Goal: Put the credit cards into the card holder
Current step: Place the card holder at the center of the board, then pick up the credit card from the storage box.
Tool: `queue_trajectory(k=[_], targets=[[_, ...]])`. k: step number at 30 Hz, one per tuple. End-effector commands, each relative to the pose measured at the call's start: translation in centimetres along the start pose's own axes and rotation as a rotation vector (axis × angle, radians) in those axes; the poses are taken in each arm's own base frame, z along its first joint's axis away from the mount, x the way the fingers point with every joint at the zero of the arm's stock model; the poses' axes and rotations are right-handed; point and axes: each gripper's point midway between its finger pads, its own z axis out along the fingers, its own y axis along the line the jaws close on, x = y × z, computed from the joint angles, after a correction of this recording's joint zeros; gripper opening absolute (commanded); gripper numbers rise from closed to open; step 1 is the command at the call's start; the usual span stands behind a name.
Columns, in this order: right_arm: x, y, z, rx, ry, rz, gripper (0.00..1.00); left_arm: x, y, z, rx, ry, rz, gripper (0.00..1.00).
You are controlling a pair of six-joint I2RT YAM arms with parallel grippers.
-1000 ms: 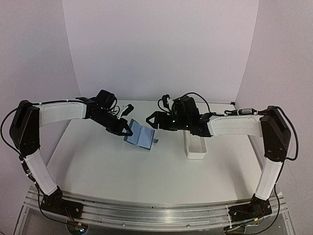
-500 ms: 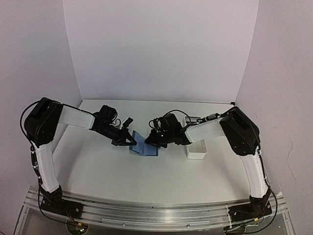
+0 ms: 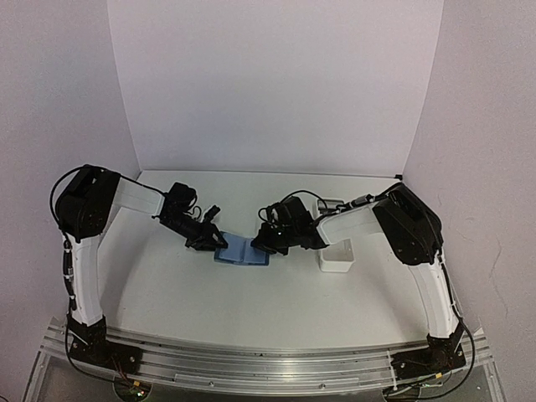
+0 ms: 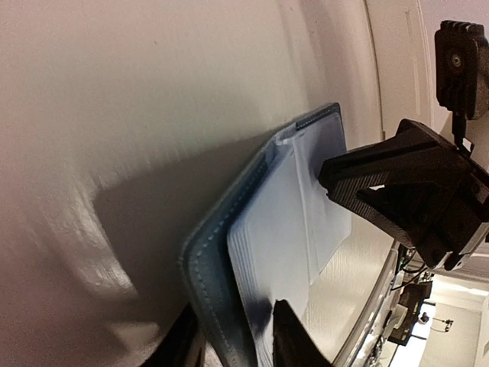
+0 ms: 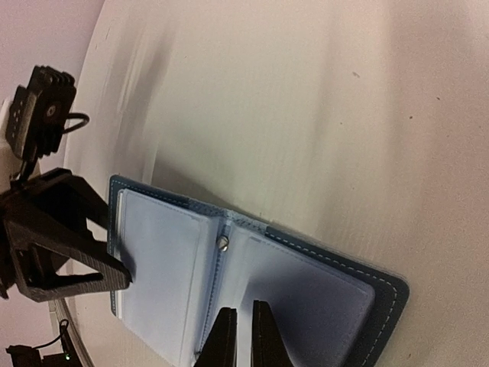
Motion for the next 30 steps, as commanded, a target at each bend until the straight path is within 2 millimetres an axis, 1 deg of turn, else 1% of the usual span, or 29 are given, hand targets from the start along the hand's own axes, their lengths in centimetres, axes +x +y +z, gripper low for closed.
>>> queue_trajectory(k=[1, 3, 5, 7, 8, 10, 12, 13, 15, 16, 18, 19, 20, 22, 23, 24, 25, 26, 27, 28, 29, 30], targets=[[1.4, -1.7, 0.3, 0.037, 0.053, -0.008, 0.08, -0.5, 2.9, -1.7, -0.146, 0.01, -0.007, 0.37], [1.0, -1.1, 0.3, 0.021, 0.05, -0.03, 0.08, 0.0, 2.7, -2.2, -0.152, 0.025, -0.003, 0.38], [0.4, -0.1, 0.1, 0.0, 0.04, -0.059, 0.09, 0.3, 1.9, -3.0, -0.15, 0.025, 0.017, 0.39], [-0.4, 1.0, -0.2, -0.021, 0.026, -0.085, 0.11, 0.1, 1.1, -3.9, -0.151, 0.009, 0.05, 0.41], [-1.0, 2.0, -0.6, -0.04, 0.013, -0.105, 0.12, -0.2, 0.3, -4.5, -0.148, -0.005, 0.083, 0.43], [-1.9, 3.7, -1.2, -0.078, 0.001, -0.137, 0.14, -0.8, -0.3, -5.3, -0.155, -0.028, 0.116, 0.45], [-2.4, 5.2, -1.6, -0.121, 0.002, -0.159, 0.15, -1.4, -0.6, -5.9, -0.17, -0.049, 0.142, 0.46], [-3.0, 6.4, -2.0, -0.15, -0.005, -0.171, 0.16, -1.8, -0.7, -6.2, -0.176, -0.059, 0.155, 0.46], [-3.5, 7.7, -2.5, -0.181, -0.011, -0.185, 0.16, -2.5, -1.3, -6.6, -0.172, -0.074, 0.193, 0.46], [-4.4, 9.3, -3.4, -0.215, -0.03, -0.211, 0.17, -3.0, -2.0, -6.9, -0.164, -0.086, 0.22, 0.46], [-5.4, 11.3, -4.5, -0.26, -0.052, -0.251, 0.19, -3.4, -3.0, -7.4, -0.153, -0.101, 0.254, 0.46], [-5.7, 12.0, -4.9, -0.275, -0.06, -0.265, 0.21, -3.6, -3.4, -7.7, -0.145, -0.107, 0.267, 0.46], [-6.7, 13.6, -6.2, -0.305, -0.09, -0.306, 0.23, -3.7, -4.3, -8.1, -0.126, -0.117, 0.299, 0.47], [-7.6, 14.7, -7.5, -0.321, -0.121, -0.338, 0.27, -3.9, -5.1, -8.5, -0.111, -0.128, 0.322, 0.49], [-8.7, 15.2, -8.9, -0.328, -0.154, -0.359, 0.32, -4.2, -5.9, -9.1, -0.102, -0.147, 0.373, 0.53], [-9.5, 15.4, -9.8, -0.329, -0.177, -0.371, 0.39, -4.3, -6.3, -9.3, -0.099, -0.153, 0.399, 0.57], [-10.4, 15.6, -11.2, -0.326, -0.208, -0.391, 0.5, -4.5, -7.1, -9.8, -0.088, -0.168, 0.436, 0.62], [-11.4, 15.9, -12.9, -0.322, -0.247, -0.43, 0.64, -4.7, -7.8, -10.3, -0.079, -0.182, 0.468, 0.71], [-12.4, 15.6, -14.0, -0.31, -0.276, -0.448, 0.69, -4.9, -8.6, -10.8, -0.07, -0.199, 0.503, 0.75], [-13.4, 15.3, -15.6, -0.295, -0.315, -0.486, 0.8, -4.9, -9.2, -11.2, -0.061, -0.217, 0.536, 0.86], [-14.3, 14.9, -17.6, -0.273, -0.358, -0.54, 0.88, -5.1, -10.0, -11.7, -0.05, -0.242, 0.576, 0.95], [-15.4, 14.2, -18.9, -0.25, -0.39, -0.564, 0.92, -5.0, -10.6, -12.1, -0.042, -0.257, 0.604, 0.99]])
